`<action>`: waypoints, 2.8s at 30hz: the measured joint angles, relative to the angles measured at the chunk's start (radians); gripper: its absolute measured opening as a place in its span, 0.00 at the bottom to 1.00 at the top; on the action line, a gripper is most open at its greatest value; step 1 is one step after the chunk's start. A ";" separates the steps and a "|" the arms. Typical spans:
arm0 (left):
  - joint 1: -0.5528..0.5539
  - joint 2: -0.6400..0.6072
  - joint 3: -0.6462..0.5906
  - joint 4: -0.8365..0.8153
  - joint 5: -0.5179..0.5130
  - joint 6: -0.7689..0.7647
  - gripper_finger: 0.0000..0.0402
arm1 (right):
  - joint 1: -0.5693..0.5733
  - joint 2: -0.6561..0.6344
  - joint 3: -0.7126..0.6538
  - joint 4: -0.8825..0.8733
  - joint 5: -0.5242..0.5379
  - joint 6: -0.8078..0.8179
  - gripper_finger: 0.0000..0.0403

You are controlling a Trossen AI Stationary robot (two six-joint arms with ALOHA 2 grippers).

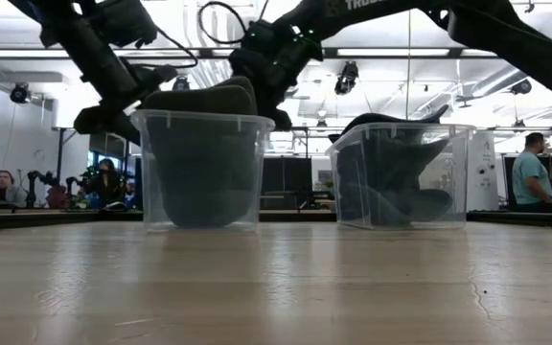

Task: Pick & Place hat
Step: Put the gray cap into the left transparent bin, then return to Home Position

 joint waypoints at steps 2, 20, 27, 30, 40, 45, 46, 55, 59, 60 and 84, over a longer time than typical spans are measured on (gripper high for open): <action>0.000 0.015 -0.004 0.038 0.004 0.000 0.45 | 0.019 0.009 -0.001 -0.003 0.002 -0.057 0.28; 0.000 -0.039 0.175 -0.149 -0.059 0.120 0.45 | 0.037 0.021 -0.013 -0.033 0.076 -0.195 0.28; -0.004 -0.039 0.147 -0.220 -0.078 0.085 0.45 | 0.037 0.001 0.045 -0.038 0.076 -0.224 0.28; -0.008 -0.048 0.159 -0.176 -0.073 0.121 0.45 | 0.037 -0.025 0.066 -0.039 0.076 -0.242 0.28; -0.018 -0.100 0.194 0.064 0.241 0.345 0.45 | 0.044 -0.223 0.061 -0.150 0.053 -0.251 0.28; -0.031 -0.189 0.133 0.147 0.395 0.456 0.45 | 0.059 -0.366 -0.056 -0.159 -0.029 -0.256 0.28; -0.038 -0.220 0.122 0.150 0.400 0.466 0.45 | 0.062 -0.408 -0.103 -0.141 -0.029 -0.240 0.28; -0.060 -0.556 0.018 0.130 0.342 0.455 0.45 | 0.101 -0.844 -0.759 0.357 0.022 -0.030 0.28; -0.059 -0.679 -0.039 0.090 0.210 0.244 0.45 | 0.112 -1.014 -0.979 0.400 0.121 0.067 0.28; -0.059 -0.699 -0.069 0.125 0.240 0.227 0.45 | 0.112 -1.051 -1.027 0.398 0.149 0.128 0.28; -0.064 -0.940 -0.679 0.579 0.730 0.112 0.45 | 0.197 -1.575 -1.870 1.178 0.127 0.436 0.28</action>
